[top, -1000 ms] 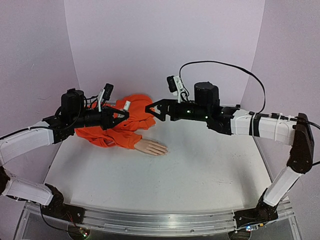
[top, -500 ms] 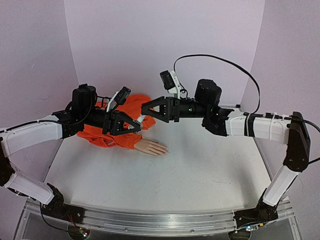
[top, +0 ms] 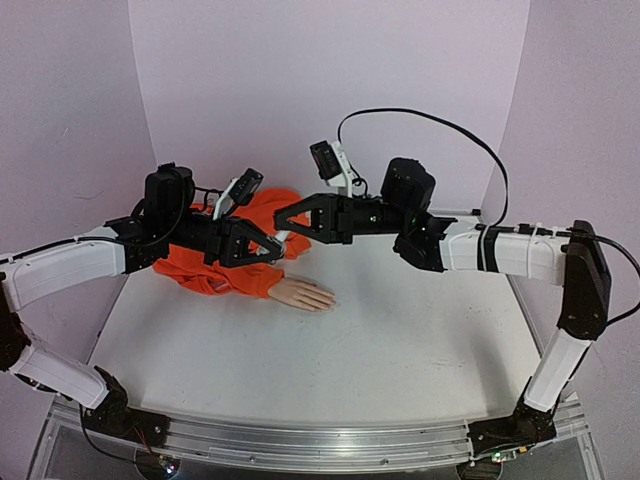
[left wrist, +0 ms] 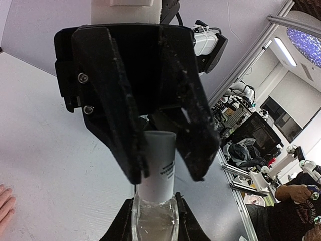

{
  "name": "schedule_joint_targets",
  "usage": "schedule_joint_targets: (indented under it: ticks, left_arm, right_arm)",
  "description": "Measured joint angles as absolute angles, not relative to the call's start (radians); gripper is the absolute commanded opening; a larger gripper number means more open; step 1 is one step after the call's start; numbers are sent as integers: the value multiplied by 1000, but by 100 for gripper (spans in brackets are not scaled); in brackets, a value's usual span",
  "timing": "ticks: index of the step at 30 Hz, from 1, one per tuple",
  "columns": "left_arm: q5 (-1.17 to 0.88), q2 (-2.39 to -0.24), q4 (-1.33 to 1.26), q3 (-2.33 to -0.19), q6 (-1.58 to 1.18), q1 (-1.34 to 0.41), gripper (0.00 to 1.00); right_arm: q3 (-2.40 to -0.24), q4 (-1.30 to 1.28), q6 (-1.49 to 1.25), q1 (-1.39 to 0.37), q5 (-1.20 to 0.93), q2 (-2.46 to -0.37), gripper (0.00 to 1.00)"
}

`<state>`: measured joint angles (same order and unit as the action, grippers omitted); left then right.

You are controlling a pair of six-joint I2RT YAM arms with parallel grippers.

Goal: Paint the nails

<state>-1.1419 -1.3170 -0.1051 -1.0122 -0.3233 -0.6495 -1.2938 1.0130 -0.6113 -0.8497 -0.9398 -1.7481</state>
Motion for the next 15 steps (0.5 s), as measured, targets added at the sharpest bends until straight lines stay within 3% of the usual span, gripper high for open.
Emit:
schedule_joint_targets:
  ticks: [7, 12, 15]
  left_arm:
    - [-1141, -1317, -105, -1013, -323, -649, 0]
    - [-1090, -1313, -104, -1013, -304, -649, 0]
    - [-948, -1283, -94, -1003, -258, -657, 0]
  right_arm:
    - [-1295, 1021, -624, -854, -942, -1757, 0]
    - [-1295, 1025, -627, -852, -922, -1761, 0]
    - [-1295, 1028, -629, -849, -866, -1765, 0]
